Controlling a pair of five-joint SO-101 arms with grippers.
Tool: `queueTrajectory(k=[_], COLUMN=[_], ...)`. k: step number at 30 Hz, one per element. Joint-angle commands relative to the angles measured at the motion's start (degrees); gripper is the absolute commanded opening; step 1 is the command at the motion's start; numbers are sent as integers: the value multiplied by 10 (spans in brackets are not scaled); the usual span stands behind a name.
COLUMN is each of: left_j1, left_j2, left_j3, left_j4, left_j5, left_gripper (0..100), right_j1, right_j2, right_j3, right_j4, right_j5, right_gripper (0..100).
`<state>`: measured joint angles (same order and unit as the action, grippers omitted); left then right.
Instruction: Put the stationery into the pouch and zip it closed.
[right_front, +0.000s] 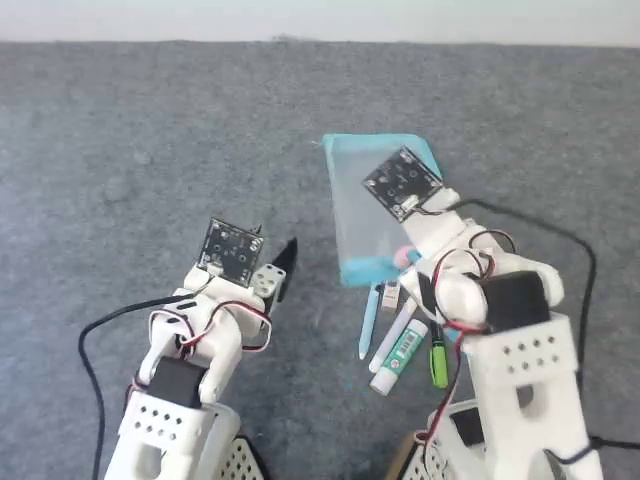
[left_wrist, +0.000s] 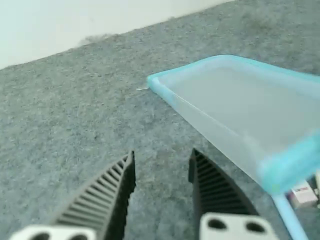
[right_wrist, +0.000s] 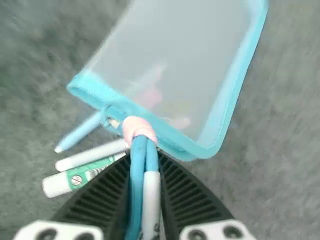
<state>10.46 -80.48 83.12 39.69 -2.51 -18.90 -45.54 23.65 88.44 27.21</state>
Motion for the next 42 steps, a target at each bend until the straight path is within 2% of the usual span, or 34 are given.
queueTrajectory(k=[1,6,10,15,21,30,34,42], left_j1=[41,62,62,57,34,49,82,81], left_j2=[-14,-14,-14,-15,-15,-14,-15,-15], left_j3=[-18,-43,-58,-73,-147,-140,-149,-182], left_j4=[-16,9,21,30,108,115,140,193], left_j5=[-4,-4,-4,-4,-4,-7,-8,-8], left_gripper=[188,227,249,247,249,250,250,276], right_j1=[-49,-107,-128,-125,-125,-124,-123,-123], right_j2=[56,120,127,129,130,130,131,131], right_j3=[-193,-294,-302,-267,-255,-256,-256,-256], right_j4=[93,138,141,137,131,125,118,117], right_j5=[-31,-40,-41,-48,-47,-48,-48,-47], right_gripper=[6,6,6,6,6,6,6,6])
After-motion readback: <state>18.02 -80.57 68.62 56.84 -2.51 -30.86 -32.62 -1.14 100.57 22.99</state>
